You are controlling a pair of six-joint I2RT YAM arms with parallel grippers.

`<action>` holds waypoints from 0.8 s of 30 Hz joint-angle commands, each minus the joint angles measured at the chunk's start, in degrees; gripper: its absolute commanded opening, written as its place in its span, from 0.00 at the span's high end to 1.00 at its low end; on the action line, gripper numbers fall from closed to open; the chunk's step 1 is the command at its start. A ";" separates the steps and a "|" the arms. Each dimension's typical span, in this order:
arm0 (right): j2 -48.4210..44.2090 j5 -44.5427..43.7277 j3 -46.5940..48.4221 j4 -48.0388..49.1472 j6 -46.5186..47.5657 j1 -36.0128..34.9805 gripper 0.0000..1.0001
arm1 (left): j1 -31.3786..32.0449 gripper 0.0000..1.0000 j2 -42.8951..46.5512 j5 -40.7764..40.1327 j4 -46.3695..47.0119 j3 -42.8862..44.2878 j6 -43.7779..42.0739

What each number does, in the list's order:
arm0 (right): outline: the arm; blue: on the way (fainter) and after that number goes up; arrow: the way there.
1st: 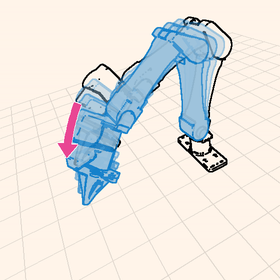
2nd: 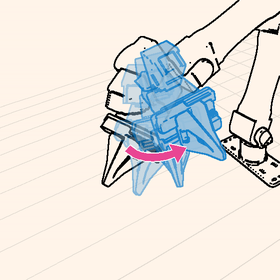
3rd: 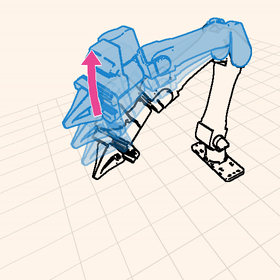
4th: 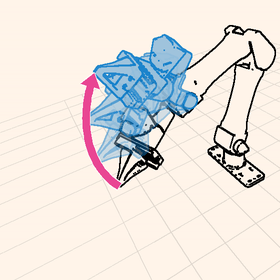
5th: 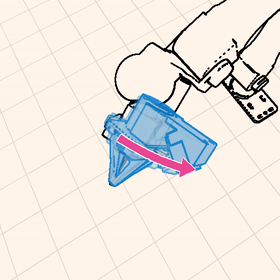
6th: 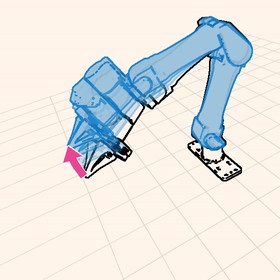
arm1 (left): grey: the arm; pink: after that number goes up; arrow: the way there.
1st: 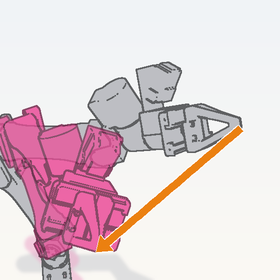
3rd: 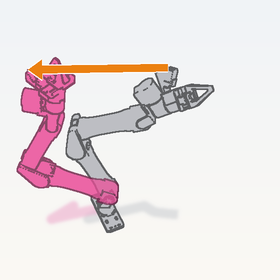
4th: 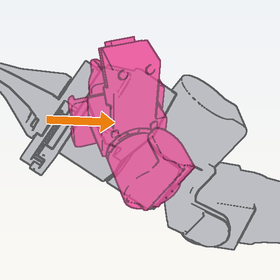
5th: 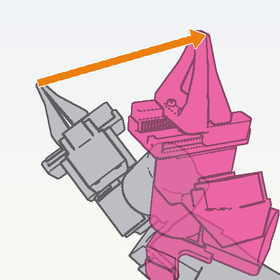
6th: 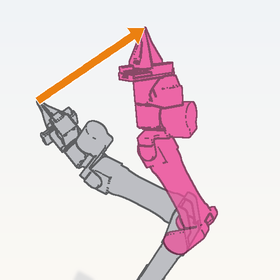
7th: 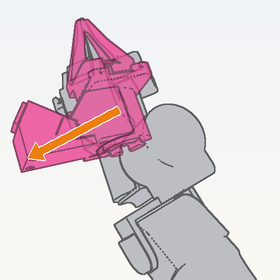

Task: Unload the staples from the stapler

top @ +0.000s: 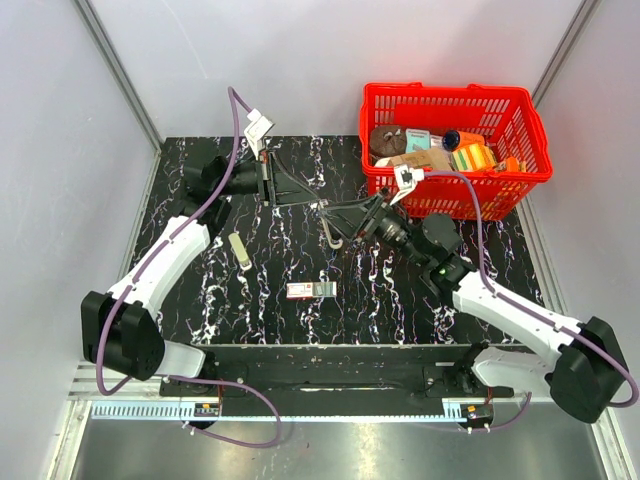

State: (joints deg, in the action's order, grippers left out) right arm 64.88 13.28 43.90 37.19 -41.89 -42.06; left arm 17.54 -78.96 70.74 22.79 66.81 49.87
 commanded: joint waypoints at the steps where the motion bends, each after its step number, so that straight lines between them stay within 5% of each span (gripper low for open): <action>1: 1.82 2.37 3.21 4.38 -0.30 0.31 0.46 | -0.23 0.93 1.35 0.01 2.70 -0.27 0.58; 24: 5.87 3.86 5.58 7.37 -1.44 0.23 0.68 | -0.23 0.92 1.53 -1.31 -3.01 0.43 -4.78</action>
State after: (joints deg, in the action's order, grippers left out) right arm 70.43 15.75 46.70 41.10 -42.65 -42.02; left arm 17.54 -78.96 70.26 19.29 66.59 46.63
